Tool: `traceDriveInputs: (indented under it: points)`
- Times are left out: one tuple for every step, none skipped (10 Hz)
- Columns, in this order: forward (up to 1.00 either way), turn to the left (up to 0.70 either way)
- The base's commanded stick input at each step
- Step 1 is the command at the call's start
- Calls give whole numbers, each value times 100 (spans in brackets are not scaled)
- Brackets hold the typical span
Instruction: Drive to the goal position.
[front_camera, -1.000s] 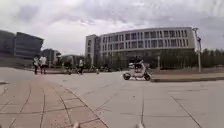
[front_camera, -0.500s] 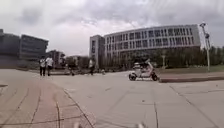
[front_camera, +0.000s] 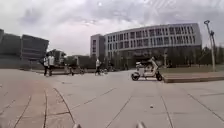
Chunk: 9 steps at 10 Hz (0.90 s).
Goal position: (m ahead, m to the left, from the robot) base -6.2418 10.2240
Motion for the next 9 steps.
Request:
traceDriveInputs:
  points:
    - [70,0]
    - [70,0]
    - [70,0]
    - [70,0]
    - [70,0]
    - [70,0]
    - [70,0]
    - [70,0]
    - [70,0]
